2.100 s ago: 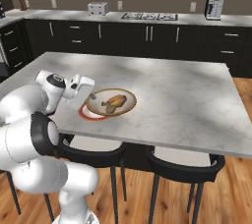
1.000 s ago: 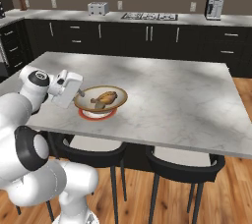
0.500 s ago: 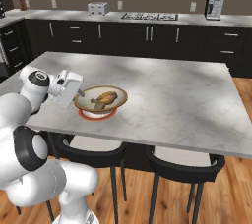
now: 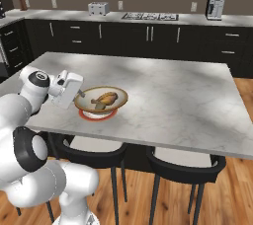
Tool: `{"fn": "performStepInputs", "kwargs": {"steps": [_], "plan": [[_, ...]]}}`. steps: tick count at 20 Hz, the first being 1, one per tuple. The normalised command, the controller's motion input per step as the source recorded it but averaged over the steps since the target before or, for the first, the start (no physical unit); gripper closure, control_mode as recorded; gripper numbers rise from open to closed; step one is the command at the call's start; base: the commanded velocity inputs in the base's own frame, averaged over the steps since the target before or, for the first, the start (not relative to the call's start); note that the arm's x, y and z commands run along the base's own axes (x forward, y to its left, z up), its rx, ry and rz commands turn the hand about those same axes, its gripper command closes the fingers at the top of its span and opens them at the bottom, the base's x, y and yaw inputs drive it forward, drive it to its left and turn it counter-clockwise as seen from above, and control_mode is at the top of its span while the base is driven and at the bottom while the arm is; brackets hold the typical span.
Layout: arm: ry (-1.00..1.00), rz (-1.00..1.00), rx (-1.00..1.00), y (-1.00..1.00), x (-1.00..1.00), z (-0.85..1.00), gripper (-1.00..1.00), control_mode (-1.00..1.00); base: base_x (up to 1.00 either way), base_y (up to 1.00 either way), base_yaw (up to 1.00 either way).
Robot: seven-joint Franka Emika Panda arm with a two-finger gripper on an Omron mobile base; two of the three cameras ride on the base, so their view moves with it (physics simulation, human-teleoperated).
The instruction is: Pick the chicken drumstick and garlic from their plates and place them in the bowl. Then put the bowl in the fridge.
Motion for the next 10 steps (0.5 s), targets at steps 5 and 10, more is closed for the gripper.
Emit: {"fn": "performStepInputs", "kwargs": {"steps": [5, 10], "plan": [[0.0, 0.0, 0.0, 0.0, 0.0, 0.0, 1.0, 1.0, -0.5, 0.0, 0.0], [0.0, 0.0, 0.0, 0.0, 0.0, 0.0, 1.0, 1.0, -0.53, 0.02, 0.03]]}}
